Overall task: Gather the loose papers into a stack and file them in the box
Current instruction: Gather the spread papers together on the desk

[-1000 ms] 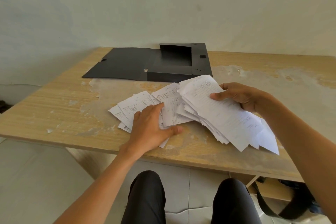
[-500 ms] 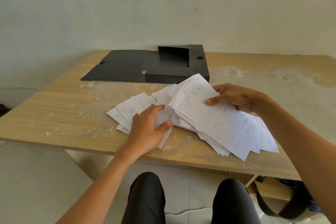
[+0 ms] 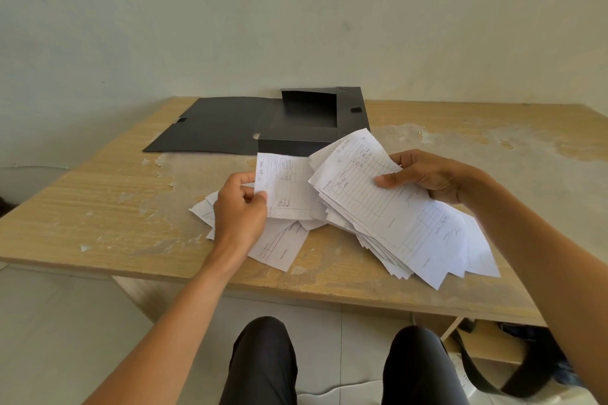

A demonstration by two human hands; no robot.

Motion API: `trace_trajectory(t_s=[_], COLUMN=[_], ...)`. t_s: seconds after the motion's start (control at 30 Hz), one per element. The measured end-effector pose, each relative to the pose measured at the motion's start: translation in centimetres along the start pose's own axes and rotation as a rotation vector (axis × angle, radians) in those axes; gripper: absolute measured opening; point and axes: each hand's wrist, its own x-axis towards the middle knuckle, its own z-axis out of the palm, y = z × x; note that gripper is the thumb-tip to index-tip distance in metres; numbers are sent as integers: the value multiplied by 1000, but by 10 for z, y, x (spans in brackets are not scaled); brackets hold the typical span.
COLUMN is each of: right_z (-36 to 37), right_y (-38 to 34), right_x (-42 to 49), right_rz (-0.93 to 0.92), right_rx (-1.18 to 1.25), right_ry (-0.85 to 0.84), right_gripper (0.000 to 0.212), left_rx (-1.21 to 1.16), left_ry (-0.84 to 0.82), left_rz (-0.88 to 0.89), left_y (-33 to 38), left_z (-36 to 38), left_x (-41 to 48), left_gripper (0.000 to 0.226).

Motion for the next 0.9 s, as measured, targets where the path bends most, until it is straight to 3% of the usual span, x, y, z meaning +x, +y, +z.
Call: trace_trajectory(t_s=[0.13,0.27,0.47,0.57,0.67,0.77,0.9], right_z=[-8,-4,13,21,28,32,50], right_y=[1,-3,-8,-6,-7,-3,3], right_x=[-2,0,12,19,25,39,64], right_rz=[-38,-60,-58,-49,-67,-38,82], right_rx=[89,121,100,102,116,129,-246], right_ry=[25,28,45,39,130,315,526], right_gripper=[41,41,42,31,25,32,35], left_rx=[108,161,-66,-127,-125,133,633], left_ry=[-13,-162,-361,-379,-296,-139,9], left_rz=[-11,42,143,143,85,84,161], left_y=[2,10,27,30,21,1,-31], left_z=[-6,-1,14,18,12,-1,-19], left_x=[12,20,15,16,20,22,15], left_gripper=[28,30,30,30,26,32,61])
